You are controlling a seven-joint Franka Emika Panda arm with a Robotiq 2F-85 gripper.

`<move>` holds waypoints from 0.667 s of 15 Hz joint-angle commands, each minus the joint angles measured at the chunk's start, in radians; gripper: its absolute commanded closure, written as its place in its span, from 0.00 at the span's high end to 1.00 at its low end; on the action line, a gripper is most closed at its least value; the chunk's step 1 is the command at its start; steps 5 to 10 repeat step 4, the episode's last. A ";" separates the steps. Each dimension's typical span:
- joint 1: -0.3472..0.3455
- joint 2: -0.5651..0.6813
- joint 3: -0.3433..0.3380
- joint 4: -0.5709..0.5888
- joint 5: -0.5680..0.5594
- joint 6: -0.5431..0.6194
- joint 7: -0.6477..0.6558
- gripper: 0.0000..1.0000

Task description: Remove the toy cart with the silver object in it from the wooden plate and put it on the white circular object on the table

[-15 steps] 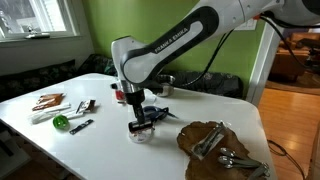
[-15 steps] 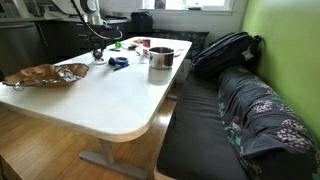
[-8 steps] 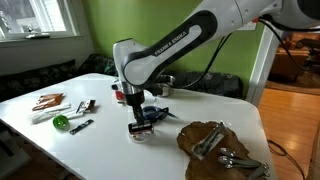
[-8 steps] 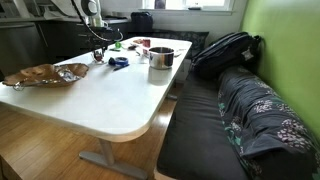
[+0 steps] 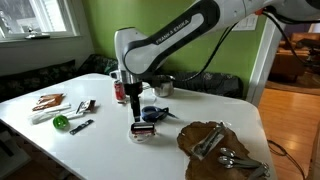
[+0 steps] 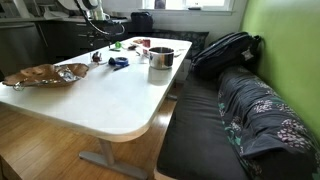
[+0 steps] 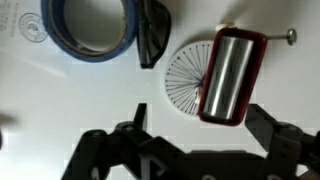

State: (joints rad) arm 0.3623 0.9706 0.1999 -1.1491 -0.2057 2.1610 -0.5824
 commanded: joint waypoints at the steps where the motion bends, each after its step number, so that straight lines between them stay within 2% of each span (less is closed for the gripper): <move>1: 0.004 -0.141 -0.026 -0.179 -0.036 0.170 0.070 1.00; 3: 0.009 -0.198 -0.028 -0.251 -0.071 0.252 0.046 1.00; 4: 0.001 -0.108 -0.014 -0.116 -0.040 0.184 0.033 1.00; 10: 0.001 -0.108 -0.014 -0.116 -0.040 0.184 0.033 1.00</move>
